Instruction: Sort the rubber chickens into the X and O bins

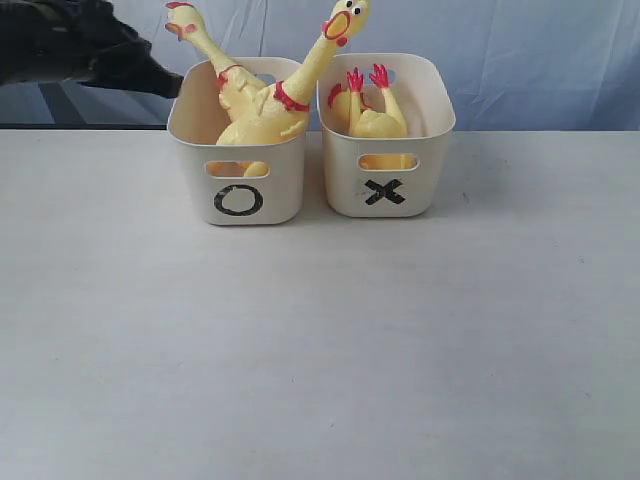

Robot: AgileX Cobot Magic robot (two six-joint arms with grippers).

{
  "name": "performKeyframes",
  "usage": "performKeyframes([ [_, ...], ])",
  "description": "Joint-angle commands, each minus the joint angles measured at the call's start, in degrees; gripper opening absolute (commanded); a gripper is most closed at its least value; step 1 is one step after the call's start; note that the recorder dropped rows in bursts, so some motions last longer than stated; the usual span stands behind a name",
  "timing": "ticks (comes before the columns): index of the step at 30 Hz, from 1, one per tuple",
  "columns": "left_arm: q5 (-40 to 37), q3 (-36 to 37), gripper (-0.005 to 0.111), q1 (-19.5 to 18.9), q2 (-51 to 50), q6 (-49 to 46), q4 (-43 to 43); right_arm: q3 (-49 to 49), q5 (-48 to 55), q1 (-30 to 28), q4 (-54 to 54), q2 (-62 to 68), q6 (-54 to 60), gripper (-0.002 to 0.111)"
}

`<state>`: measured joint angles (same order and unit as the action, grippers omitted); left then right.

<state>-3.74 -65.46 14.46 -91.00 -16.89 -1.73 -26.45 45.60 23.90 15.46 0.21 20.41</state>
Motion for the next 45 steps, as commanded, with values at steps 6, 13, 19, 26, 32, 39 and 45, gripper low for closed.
performKeyframes([
  [6,9.20,21.77,0.000,-1.40,22.78,0.32,-3.23,-0.22,-0.22,0.14,0.25,-0.21,0.07,0.000],
  [13,10.32,34.41,0.000,-1.40,41.79,0.32,-7.23,-0.22,-0.07,0.14,0.65,-0.21,0.07,0.000],
  [19,9.55,40.87,0.000,-1.40,58.21,0.32,-7.80,-0.22,-0.07,0.14,0.65,-0.21,0.07,0.000],
  [26,2.74,41.37,0.000,-1.40,67.13,0.32,-7.80,-0.22,-0.07,0.14,0.65,-0.21,0.07,0.000],
  [32,-0.88,41.37,0.000,-1.40,70.17,0.18,-7.67,-0.22,-0.07,0.14,0.65,-0.21,0.07,0.000],
  [39,-0.52,41.37,0.000,-1.40,70.20,0.18,-7.67,-0.22,-0.07,0.14,0.65,-0.21,0.07,0.000],
  [45,-0.52,41.37,0.000,-1.40,70.20,0.18,-7.67,-0.22,-0.07,0.14,0.65,-0.21,0.07,0.000],
])
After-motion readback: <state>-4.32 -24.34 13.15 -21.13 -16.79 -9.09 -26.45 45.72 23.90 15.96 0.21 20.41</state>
